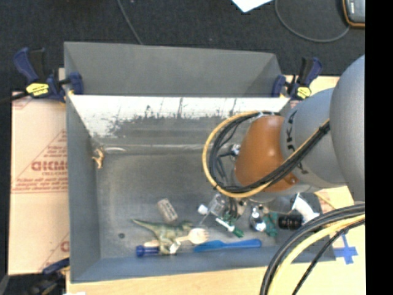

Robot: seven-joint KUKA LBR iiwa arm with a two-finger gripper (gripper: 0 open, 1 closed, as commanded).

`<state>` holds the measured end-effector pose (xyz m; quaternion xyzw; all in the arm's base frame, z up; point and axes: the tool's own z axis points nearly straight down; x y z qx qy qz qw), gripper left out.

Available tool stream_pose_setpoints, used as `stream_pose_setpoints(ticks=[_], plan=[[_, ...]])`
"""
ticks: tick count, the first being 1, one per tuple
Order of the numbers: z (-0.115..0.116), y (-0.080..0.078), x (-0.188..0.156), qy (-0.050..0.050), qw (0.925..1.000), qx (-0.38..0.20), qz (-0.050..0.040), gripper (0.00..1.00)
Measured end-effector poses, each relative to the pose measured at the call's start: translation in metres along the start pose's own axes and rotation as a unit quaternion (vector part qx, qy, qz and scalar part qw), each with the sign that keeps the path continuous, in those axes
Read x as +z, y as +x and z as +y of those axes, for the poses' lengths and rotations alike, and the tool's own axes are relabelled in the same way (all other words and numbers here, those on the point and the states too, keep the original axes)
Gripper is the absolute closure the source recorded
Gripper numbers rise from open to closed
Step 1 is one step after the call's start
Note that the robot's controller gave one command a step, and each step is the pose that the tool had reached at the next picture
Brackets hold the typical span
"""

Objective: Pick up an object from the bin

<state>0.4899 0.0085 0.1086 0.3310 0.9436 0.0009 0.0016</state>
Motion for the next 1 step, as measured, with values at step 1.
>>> stream_pose_setpoints(ticks=[1], plan=[[0.0006,-0.0007,-0.0155,-0.001,1.0000,-0.001,-0.0012,1.00]])
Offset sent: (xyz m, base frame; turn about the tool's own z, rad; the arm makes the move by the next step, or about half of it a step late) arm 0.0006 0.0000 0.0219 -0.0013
